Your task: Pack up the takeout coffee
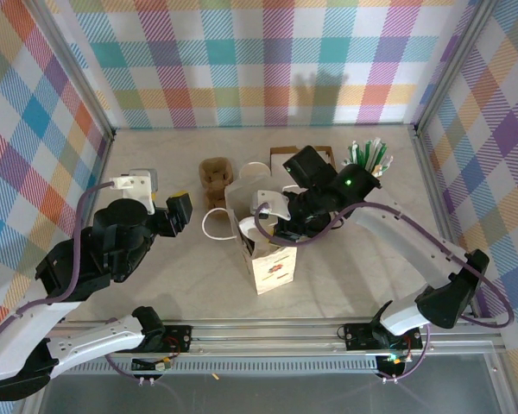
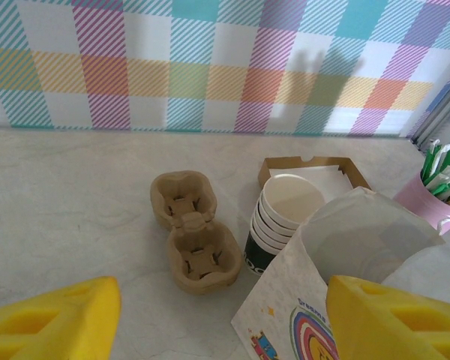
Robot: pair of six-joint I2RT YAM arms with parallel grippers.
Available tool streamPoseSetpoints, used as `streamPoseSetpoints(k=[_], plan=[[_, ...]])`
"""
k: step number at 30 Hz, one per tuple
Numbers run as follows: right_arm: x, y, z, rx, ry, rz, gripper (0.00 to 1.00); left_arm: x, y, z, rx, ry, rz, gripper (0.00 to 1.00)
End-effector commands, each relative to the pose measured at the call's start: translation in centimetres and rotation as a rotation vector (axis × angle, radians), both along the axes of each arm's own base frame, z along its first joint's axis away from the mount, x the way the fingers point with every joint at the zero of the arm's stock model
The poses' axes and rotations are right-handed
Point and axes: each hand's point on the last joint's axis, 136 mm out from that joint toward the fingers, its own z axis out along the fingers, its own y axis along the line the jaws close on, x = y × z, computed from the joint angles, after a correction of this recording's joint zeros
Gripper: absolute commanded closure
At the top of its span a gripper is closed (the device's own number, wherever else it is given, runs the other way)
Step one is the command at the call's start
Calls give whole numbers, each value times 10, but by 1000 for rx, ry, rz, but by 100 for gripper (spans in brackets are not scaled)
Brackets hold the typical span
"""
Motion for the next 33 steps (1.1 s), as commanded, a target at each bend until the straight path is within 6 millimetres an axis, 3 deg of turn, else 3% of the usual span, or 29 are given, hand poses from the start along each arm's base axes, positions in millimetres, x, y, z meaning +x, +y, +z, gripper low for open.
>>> streamPoseSetpoints(k=[1, 2, 5, 6, 10, 20, 33], plan=[[-1, 4, 25, 72, -51, 5, 56, 0, 2, 0, -28, -6, 13, 28], [-2, 4, 26, 75, -51, 7, 62, 0, 3, 0, -30, -6, 12, 28], [-5, 4, 27, 73, -39, 21, 96, 0, 3, -1, -28, -4, 13, 28], [-7, 3, 25, 67, -36, 32, 100, 0, 4, -1, -30, -4, 14, 28], [-10, -1, 10, 20, -11, 43, 99, 0, 3, -2, -32, -3, 15, 28], [-26, -12, -15, -93, 127, 66, 83, -1, 4, -3, -33, -2, 15, 28], [-24, -6, -35, -173, 156, 54, 79, -1, 3, -3, -23, -1, 9, 28]])
